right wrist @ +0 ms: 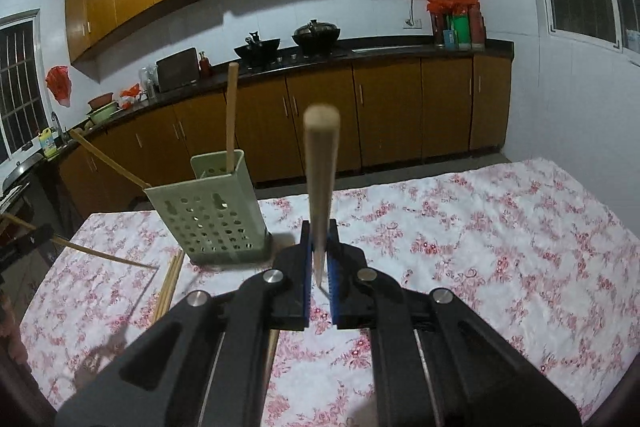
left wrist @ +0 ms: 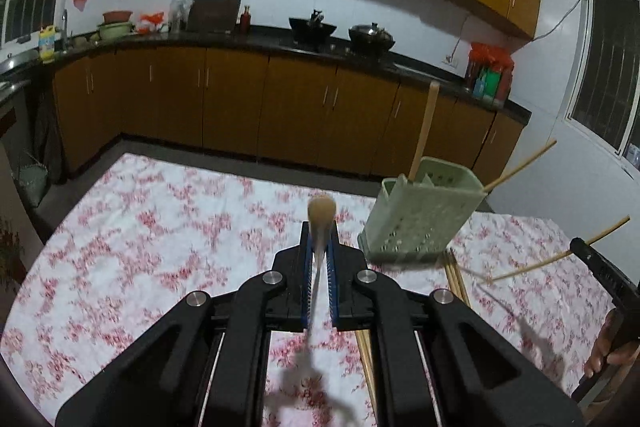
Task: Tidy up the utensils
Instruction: 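Carry the chopstick into the green basket and open the left tool while the right tool releases its own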
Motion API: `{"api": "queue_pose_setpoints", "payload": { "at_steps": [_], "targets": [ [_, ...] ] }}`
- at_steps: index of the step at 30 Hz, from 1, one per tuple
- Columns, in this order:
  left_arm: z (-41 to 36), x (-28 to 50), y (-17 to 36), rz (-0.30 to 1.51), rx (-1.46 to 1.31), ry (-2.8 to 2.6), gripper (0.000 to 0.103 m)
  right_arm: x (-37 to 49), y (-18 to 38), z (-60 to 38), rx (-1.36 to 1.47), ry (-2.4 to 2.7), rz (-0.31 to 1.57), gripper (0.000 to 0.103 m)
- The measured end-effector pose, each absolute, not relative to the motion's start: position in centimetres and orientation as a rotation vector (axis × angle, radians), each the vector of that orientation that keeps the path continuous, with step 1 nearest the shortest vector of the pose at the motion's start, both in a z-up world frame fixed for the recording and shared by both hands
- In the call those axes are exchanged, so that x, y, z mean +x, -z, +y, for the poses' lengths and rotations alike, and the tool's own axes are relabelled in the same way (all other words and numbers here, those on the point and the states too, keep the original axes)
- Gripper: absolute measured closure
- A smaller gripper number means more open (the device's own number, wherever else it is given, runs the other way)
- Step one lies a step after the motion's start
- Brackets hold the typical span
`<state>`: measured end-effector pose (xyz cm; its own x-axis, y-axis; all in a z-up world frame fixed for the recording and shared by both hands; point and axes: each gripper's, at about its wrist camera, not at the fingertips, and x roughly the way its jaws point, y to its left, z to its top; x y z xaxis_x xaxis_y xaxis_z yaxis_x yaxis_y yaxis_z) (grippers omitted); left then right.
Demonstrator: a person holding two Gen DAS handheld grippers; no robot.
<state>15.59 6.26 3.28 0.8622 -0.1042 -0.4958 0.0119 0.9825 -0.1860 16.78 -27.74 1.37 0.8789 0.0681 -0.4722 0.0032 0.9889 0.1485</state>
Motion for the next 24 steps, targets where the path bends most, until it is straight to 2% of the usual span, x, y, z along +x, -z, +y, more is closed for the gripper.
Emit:
{"api": "queue_pose_setpoints", "payload": {
  "at_steps": [10, 24],
  "targets": [
    [5.7, 14.9, -7.1, 0.476, -0.172, 0.136, 0.096, 16.0, -6.7, -27.2, 0.196, -0.145, 0.414, 0.095],
    [2.1, 14.8, -13.4, 0.286, -0.174, 0.221, 0.096, 17.1, -13.1, -24.9, 0.208, -0.262, 0.287, 0.095]
  ]
}}
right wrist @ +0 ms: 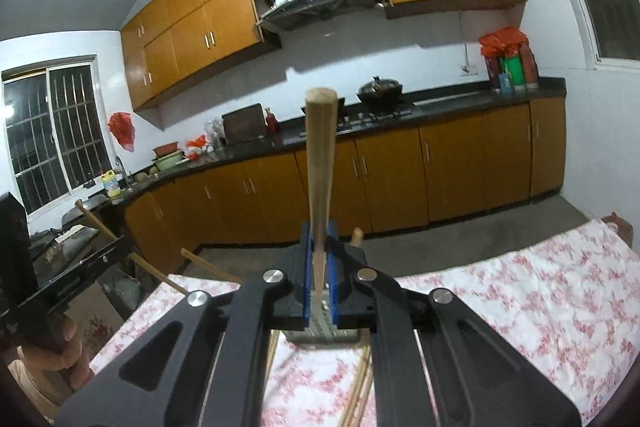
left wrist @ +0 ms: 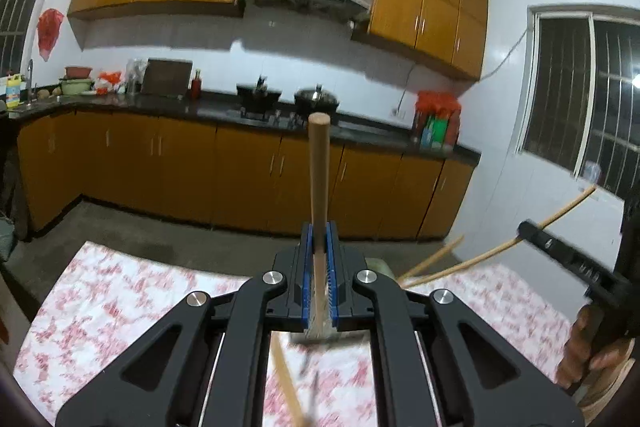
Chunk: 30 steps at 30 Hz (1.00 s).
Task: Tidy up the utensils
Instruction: 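Carry the chopstick into the green basket and open the left tool while the right tool releases its own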
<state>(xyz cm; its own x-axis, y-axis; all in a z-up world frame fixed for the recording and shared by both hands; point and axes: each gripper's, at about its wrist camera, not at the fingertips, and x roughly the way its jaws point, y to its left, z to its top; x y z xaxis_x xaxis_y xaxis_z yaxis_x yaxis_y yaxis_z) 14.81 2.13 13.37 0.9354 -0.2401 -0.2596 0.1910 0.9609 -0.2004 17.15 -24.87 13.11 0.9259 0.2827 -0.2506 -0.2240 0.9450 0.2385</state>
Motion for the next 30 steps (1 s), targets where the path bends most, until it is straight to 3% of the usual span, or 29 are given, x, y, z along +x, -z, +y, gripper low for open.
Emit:
{"api": "queue_pose_setpoints", "payload": {
  "at_steps": [5, 12, 25, 30],
  "targets": [
    [0.9, 16.1, -15.6, 0.183, -0.182, 0.198, 0.096, 19.6, -13.6, -24.0, 0.187, -0.256, 0.303, 0.095],
    [-0.7, 19.2, -14.3, 0.165, -0.174, 0.171, 0.096, 24.0, -11.7, -23.2, 0.193, -0.251, 0.413, 0.095],
    [-2.1, 22.9, -10.8, 0.284, -0.156, 0.186, 0.095, 25.7, -9.4, -21.6, 0.148, -0.248, 0.472, 0.091],
    [-1.6, 22.0, -11.7, 0.258, -0.165, 0.177, 0.074, 24.7, -10.3, -22.1, 0.155, -0.238, 0.442, 0.082]
  ]
}}
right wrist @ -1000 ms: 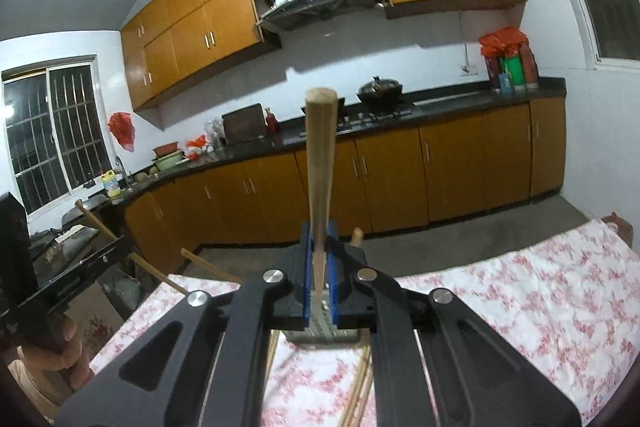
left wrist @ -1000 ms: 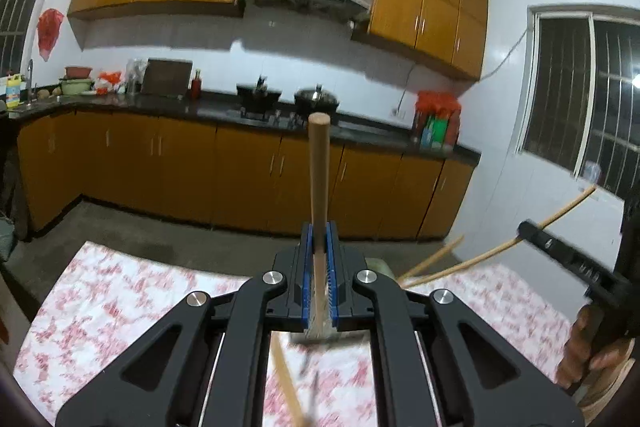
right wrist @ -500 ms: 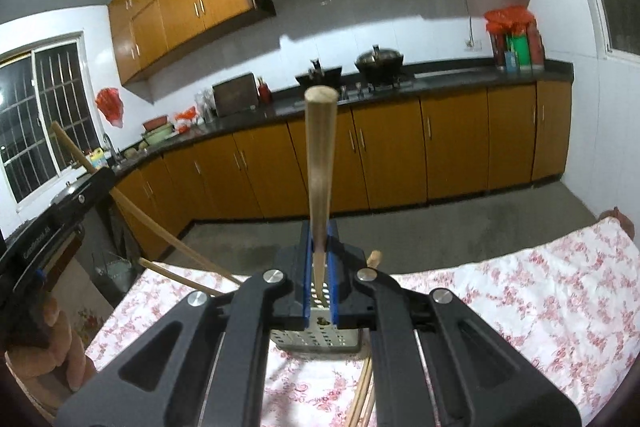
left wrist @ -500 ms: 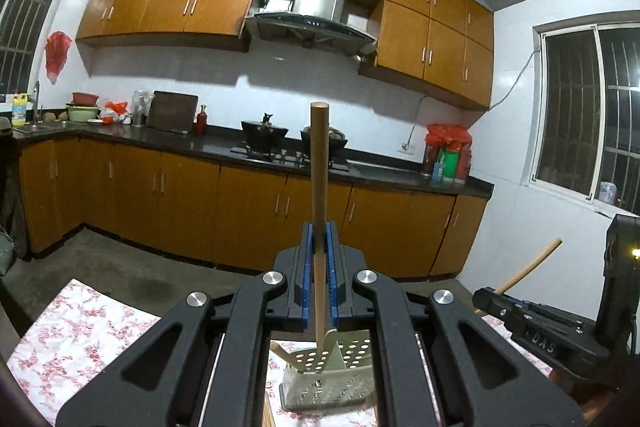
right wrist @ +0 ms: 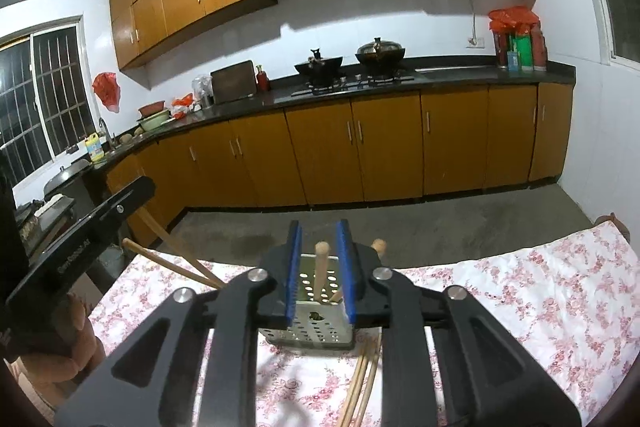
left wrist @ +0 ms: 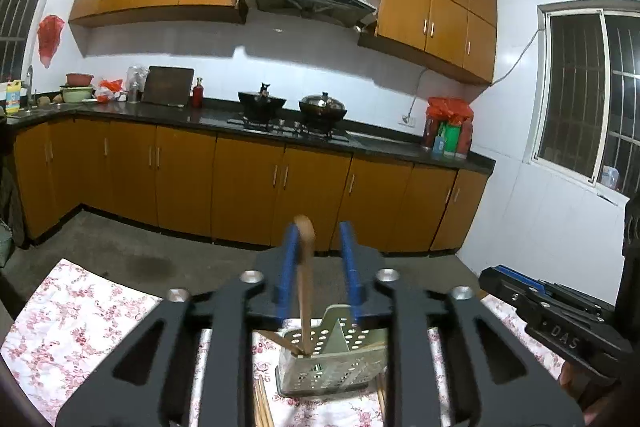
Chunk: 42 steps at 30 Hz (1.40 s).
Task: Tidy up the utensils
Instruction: 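Carry the chopstick into the green basket and open the left tool while the right tool releases its own, then lower the left tool to the chopsticks and grasp one while the right tool grasps another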
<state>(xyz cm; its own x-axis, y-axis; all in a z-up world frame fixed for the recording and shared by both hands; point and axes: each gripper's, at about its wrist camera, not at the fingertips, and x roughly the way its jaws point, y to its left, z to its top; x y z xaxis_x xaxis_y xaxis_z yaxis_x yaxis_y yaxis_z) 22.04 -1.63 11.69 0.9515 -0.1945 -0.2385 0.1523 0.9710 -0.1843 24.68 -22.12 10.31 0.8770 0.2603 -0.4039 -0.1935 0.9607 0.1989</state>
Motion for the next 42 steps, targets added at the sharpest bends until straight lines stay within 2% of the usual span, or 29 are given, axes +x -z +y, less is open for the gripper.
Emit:
{"api": "queue_pose_setpoints", "payload": {
  "at_steps": [8, 13, 19, 23, 27, 31, 39, 41, 42],
  "targets": [
    [-0.2, 18.9, -13.7, 0.194, -0.207, 0.184, 0.069, 20.8, -12.0, -24.8, 0.181, -0.186, 0.372, 0.074],
    [2.0, 15.3, -13.6, 0.172, -0.238, 0.164, 0.067, 19.1, -9.9, -27.5, 0.199, -0.12, 0.417, 0.072],
    [3.3, 13.6, -8.1, 0.313, -0.183, 0.075, 0.066, 19.6, -1.0, -28.0, 0.208, -0.101, 0.67, 0.072],
    [3.6, 14.6, -2.0, 0.526, -0.168, 0.049, 0.066, 19.2, 5.0, -25.4, 0.171, -0.152, 0.825, 0.082],
    [3.5, 14.9, 2.9, 0.673, -0.176, 0.048, 0.069, 18.2, 9.0, -23.6, 0.169, -0.186, 0.915, 0.085],
    [3.1, 14.4, 5.5, 0.751, -0.187, 0.073, 0.071, 17.1, 10.5, -22.9, 0.184, -0.203, 0.939, 0.085],
    [1.9, 13.8, 7.8, 0.794, -0.18, 0.118, 0.072, 16.7, 11.1, -22.0, 0.134, -0.199, 0.94, 0.086],
    [1.4, 13.7, 8.1, 0.806, -0.178, 0.127, 0.073, 16.8, 11.1, -21.8, 0.106, -0.191, 0.935, 0.093],
    [1.3, 13.7, 8.3, 0.811, -0.178, 0.133, 0.074, 17.0, 11.0, -21.8, 0.094, -0.181, 0.931, 0.093]
  ]
}}
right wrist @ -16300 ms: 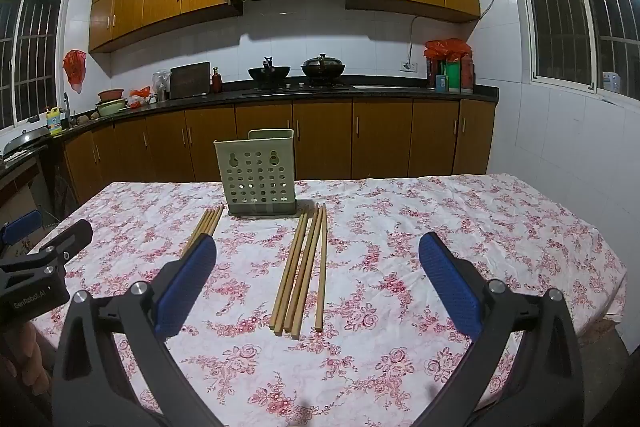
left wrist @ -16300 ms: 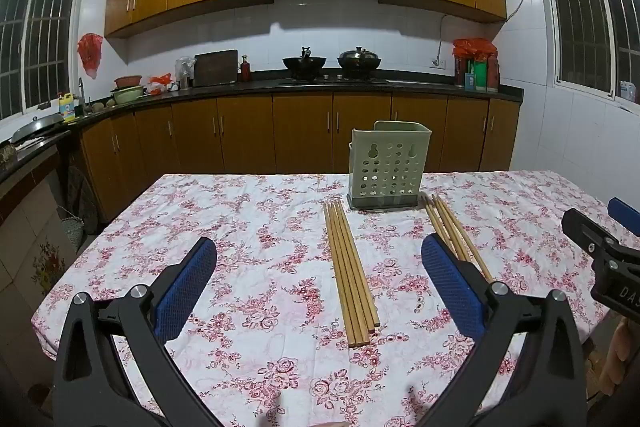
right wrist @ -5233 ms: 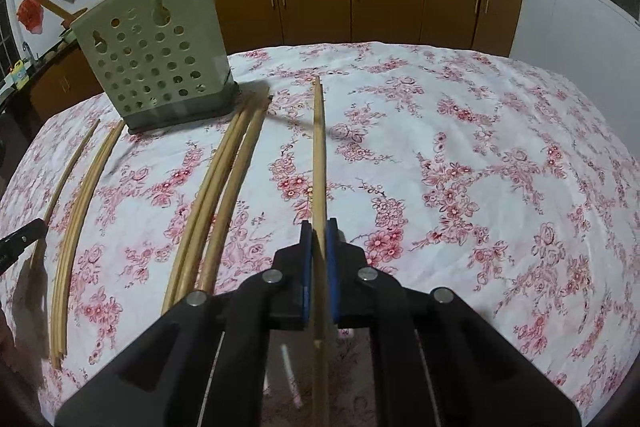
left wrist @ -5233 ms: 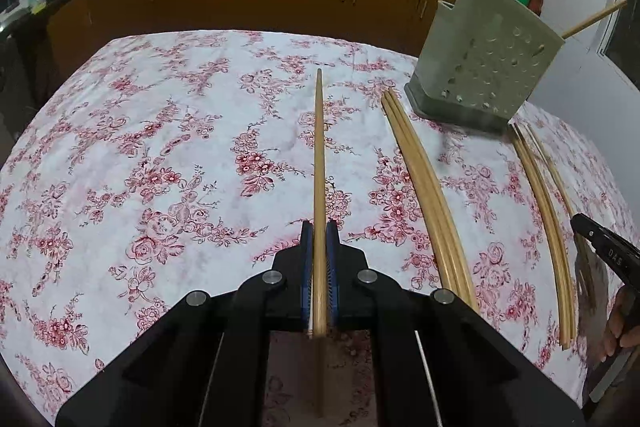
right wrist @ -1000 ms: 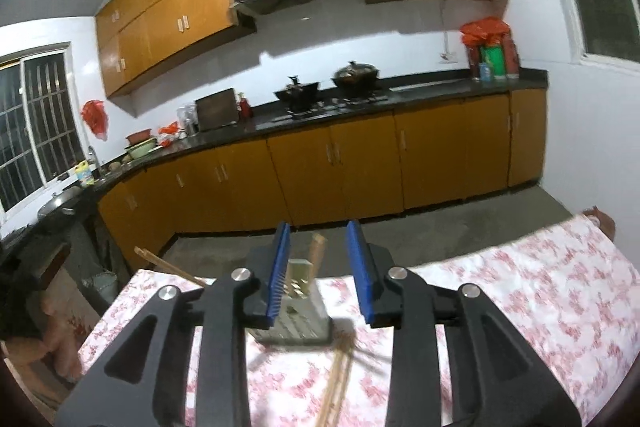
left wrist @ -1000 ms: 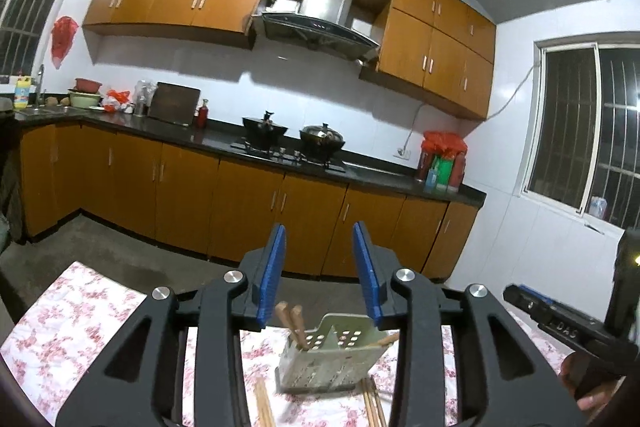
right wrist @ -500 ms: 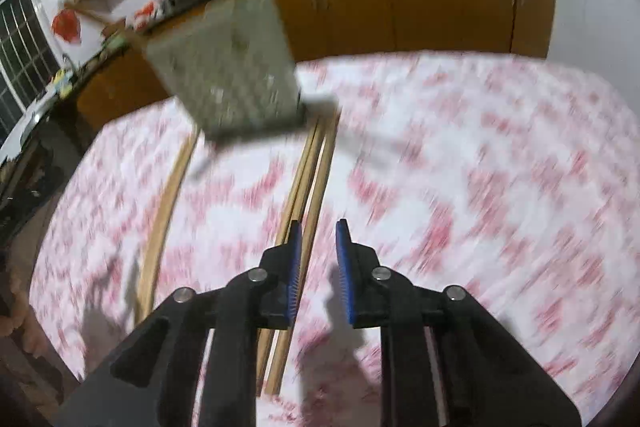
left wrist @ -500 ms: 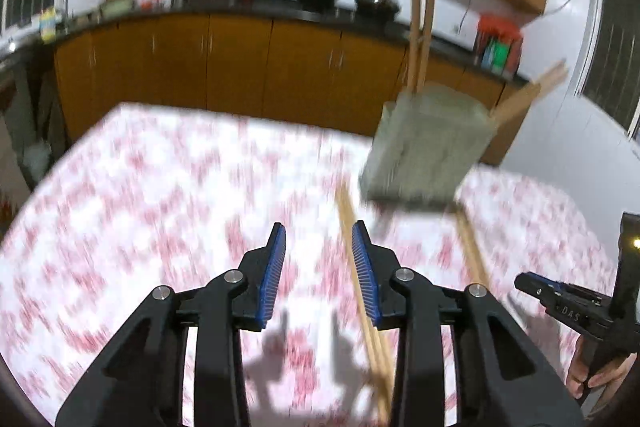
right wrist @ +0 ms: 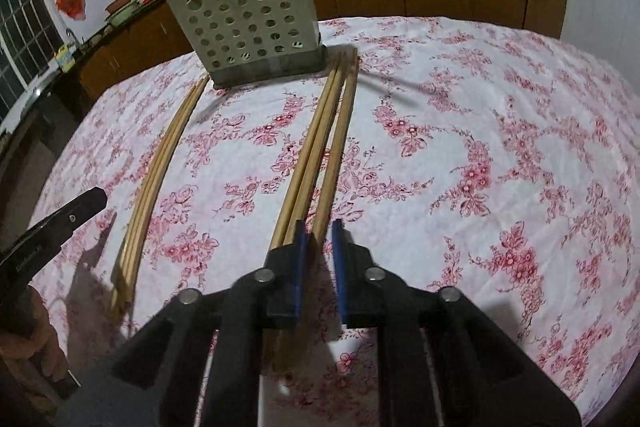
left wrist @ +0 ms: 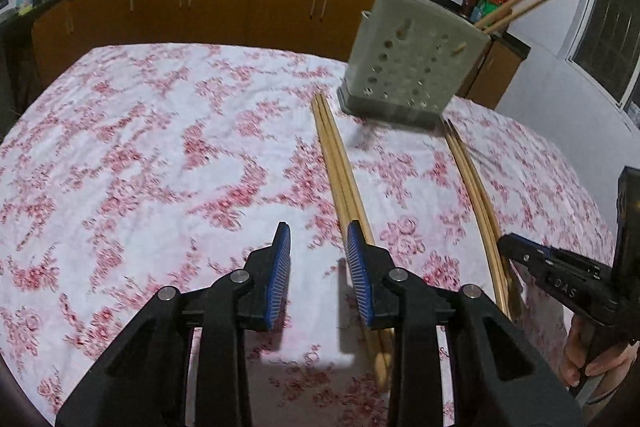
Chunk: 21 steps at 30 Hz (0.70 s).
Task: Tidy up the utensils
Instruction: 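Lower the left tool to the chopsticks and grasp one while the right tool grasps another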
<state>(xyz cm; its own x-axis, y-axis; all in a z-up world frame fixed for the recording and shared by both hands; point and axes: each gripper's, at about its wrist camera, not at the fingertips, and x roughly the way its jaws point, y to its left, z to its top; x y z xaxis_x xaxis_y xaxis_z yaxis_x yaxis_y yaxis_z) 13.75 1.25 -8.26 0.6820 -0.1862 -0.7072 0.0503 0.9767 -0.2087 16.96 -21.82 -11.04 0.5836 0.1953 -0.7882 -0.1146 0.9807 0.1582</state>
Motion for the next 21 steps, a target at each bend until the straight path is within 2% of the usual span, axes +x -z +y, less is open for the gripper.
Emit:
{"api": "queue_pose_setpoints", "payload": {
  "at_steps": [15, 21],
  "targets": [
    [-0.6, 13.9, 9.7, 0.874, -0.142, 0.17, 0.084, 18.2, 11.1, -25.2, 0.132, -0.043, 0.911, 0.094],
    [-1.0, 13.9, 9.8, 0.882, -0.111, 0.163, 0.084, 18.1, 11.1, -25.4, 0.116, -0.027, 0.908, 0.094]
  ]
}}
